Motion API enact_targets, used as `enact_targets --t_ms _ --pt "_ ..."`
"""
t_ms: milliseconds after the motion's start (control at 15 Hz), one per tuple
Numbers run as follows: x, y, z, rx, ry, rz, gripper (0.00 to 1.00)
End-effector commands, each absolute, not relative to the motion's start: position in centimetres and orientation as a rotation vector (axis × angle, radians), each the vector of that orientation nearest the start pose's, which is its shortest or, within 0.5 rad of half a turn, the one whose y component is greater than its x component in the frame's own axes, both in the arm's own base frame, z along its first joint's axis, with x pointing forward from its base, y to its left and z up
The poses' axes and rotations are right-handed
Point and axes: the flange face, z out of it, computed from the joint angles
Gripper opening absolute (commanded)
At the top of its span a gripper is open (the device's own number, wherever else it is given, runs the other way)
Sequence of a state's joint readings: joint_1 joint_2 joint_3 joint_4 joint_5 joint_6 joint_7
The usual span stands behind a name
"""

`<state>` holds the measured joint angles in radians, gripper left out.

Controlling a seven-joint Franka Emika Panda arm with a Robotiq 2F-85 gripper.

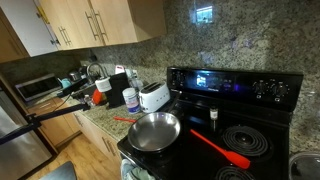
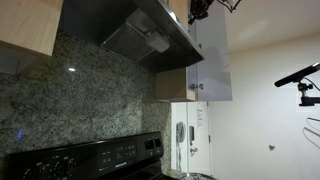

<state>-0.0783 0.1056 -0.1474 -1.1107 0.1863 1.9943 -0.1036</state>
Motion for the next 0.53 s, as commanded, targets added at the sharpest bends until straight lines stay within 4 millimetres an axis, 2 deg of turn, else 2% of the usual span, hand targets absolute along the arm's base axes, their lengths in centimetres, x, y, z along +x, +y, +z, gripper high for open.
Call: enact_targets --t_ms 0,200,467 --pt "57.5 -12.6 85.4 -2.896 0.171 -1.291 0.0" --pt "57.5 -13.6 86.3 -2.903 0.163 -1.344 0.0" --pt "57.6 -14.2 86.8 -2.881 0.063 -1.381 0.0"
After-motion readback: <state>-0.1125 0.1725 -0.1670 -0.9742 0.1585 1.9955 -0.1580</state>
